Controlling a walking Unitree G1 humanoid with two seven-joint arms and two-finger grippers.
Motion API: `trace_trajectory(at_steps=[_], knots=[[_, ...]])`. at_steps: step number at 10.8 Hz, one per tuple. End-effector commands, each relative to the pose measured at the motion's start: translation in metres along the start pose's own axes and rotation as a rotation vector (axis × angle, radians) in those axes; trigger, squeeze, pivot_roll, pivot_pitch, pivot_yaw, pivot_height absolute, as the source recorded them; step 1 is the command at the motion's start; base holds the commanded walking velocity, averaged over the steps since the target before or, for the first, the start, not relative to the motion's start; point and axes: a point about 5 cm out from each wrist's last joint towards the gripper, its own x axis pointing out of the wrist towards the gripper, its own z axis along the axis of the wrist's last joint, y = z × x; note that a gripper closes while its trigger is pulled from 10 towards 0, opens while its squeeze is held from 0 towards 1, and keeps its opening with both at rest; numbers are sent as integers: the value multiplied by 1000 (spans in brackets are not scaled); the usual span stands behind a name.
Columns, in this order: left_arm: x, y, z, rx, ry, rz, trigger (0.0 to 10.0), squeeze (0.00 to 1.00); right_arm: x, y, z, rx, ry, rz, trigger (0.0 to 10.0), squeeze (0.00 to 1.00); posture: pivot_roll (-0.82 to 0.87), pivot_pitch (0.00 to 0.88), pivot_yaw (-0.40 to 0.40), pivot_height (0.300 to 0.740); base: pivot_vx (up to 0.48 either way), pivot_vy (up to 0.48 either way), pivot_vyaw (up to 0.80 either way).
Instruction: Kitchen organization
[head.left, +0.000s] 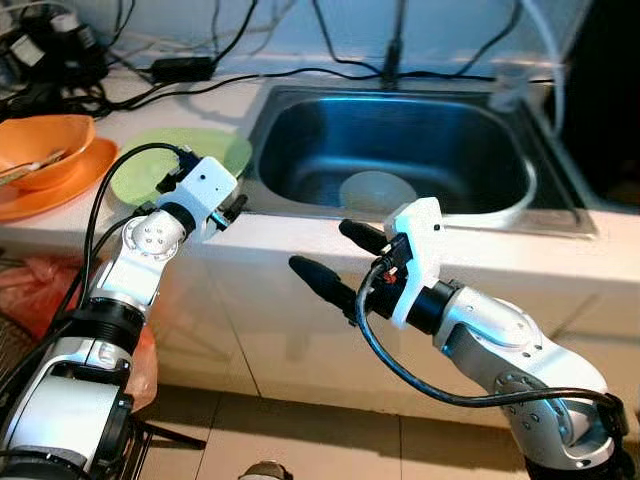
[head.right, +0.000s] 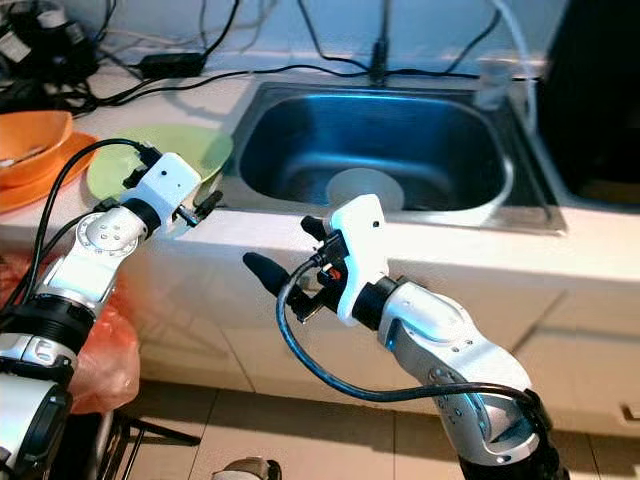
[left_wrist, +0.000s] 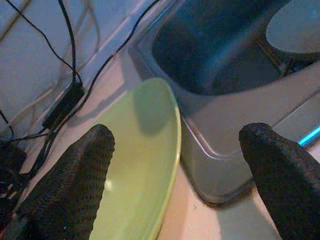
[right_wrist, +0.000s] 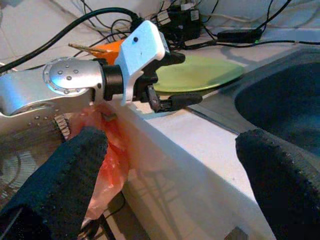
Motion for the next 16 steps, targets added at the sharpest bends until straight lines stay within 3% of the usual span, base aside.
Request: trace_trajectory(at_steps=[1,2,3,8,12,16], knots=[[-1,-1,-5,4,18,11,10000,0,0,2,3,-11,-8,13,10000,0,63,83,52,740,0,0,0],[-2,0,-6,16,22,23,10000,0,0,3,4,-11,-8,17,10000,0,61,82,50,740,0,0,0],[-3,4,-7,90,27,33,10000,0,1,4,5,-8,-9,29,10000,0,61,83,48,740,0,0,0],[-9,25,-19,195,107,79,10000,0,5,19,9,19,-30,98,10000,0,72,120,49,740,0,0,0],[-21,43,-35,357,199,-21,10000,0,4,19,9,31,-24,92,10000,0,89,161,54,740,0,0,0],[-22,48,-41,379,225,-51,9686,0,2,19,8,34,-21,81,10000,0,80,160,51,740,0,0,0]])
